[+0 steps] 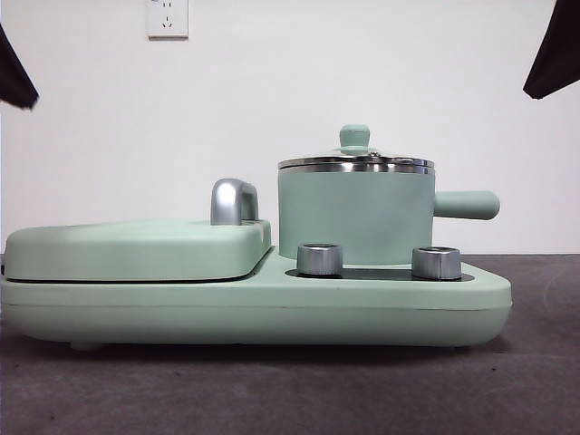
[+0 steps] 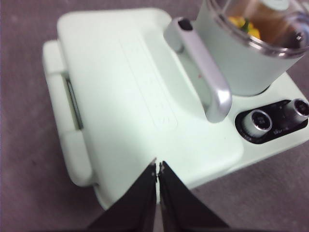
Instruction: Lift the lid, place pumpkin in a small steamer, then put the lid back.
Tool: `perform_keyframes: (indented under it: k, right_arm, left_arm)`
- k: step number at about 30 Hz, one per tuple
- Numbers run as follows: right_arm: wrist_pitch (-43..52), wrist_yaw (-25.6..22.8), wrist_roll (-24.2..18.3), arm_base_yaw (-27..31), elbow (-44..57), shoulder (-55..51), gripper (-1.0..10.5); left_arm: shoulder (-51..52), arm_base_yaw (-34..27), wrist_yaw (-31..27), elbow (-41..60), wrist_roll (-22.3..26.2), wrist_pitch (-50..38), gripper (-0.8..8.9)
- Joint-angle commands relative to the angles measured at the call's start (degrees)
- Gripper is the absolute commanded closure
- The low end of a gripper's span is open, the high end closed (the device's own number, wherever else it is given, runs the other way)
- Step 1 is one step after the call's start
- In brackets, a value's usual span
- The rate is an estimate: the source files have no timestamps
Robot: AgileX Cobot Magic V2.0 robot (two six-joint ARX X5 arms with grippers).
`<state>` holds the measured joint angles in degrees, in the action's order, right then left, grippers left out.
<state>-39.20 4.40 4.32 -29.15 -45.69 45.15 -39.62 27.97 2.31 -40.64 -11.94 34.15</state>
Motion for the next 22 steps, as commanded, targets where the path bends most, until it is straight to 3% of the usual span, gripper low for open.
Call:
perform_keyframes:
  k: [1, 6, 10, 17, 22]
  right_arm:
    - [0.59, 0.09, -0.09, -0.35, -0.28, 0.33, 9.3]
    - [0.59, 0.07, -0.09, -0.35, -0.28, 0.33, 9.3]
    - [0.59, 0.09, -0.09, -0.35, -0.28, 0.33, 9.3]
    - [0.61, 0.09, -0.09, -0.35, -0.28, 0.33, 9.3]
    - [0.61, 0.09, -0.09, -0.35, -0.28, 0.33, 9.3]
  left_arm:
    - [3.76, -2.43, 0.24, 0.15, 8.24, -0.46, 8.07]
    - [15.41, -11.43, 0.24, 9.22, 11.82, -6.86, 8.07]
    - [25.2, -18.18, 0.22, 20.2, 11.34, -12.15, 8.07]
    - [37.31, -23.65, 0.22, 35.91, 6.58, -26.49, 8.07]
    - [39.45, -24.85, 0.2, 39.76, 6.64, -28.5, 8.07]
